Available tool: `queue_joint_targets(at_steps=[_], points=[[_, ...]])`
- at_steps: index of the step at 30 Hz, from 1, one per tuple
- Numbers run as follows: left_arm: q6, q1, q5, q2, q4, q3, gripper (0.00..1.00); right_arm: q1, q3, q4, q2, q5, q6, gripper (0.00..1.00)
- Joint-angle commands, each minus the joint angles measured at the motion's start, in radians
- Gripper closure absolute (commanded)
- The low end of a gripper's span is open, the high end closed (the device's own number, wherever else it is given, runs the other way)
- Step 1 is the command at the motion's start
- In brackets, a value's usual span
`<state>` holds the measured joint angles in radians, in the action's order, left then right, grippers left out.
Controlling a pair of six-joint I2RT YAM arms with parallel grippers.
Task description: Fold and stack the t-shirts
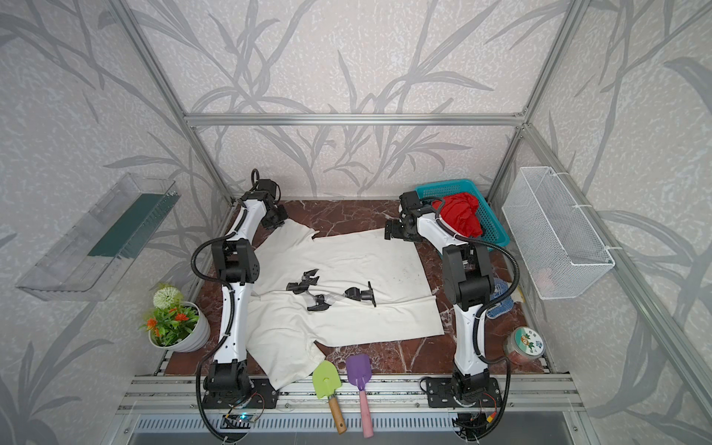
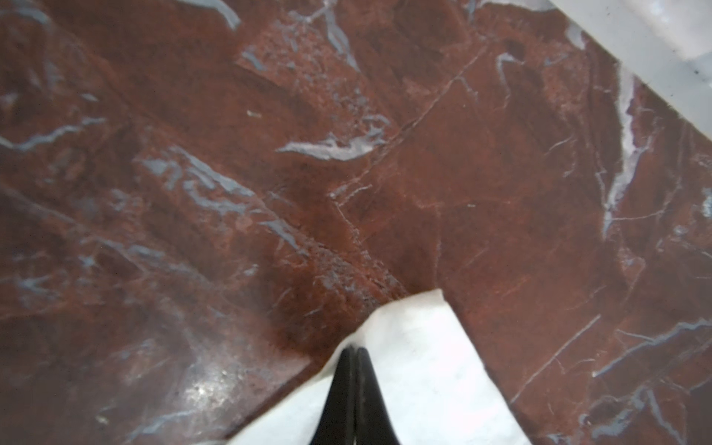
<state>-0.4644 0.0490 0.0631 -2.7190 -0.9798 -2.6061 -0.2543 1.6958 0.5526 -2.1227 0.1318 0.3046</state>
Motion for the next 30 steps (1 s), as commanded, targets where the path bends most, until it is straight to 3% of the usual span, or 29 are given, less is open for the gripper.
queue_joint_targets(at_steps=[1,11,15,19,25,30], points=[[0.021,0.01,0.013,0.0,-0.046,0.01,1.0,0.015,0.042,0.027,-0.026,-0.018,-0.002,0.05],[0.052,0.028,0.023,0.118,-0.048,0.114,0.99,0.018,0.052,0.038,-0.041,-0.002,-0.012,0.06],[0.032,0.024,0.05,0.156,0.027,0.181,0.81,0.019,0.048,0.039,-0.037,0.003,-0.018,0.06],[0.029,0.011,0.032,0.14,0.041,0.155,0.66,0.018,0.047,0.042,-0.034,0.005,-0.021,0.07],[0.031,0.0,0.021,0.13,0.072,0.131,0.61,0.018,0.048,0.042,-0.035,0.01,-0.022,0.07],[0.037,0.0,0.034,0.048,0.027,0.007,0.57,0.018,0.054,0.045,-0.043,0.011,-0.025,0.07]])
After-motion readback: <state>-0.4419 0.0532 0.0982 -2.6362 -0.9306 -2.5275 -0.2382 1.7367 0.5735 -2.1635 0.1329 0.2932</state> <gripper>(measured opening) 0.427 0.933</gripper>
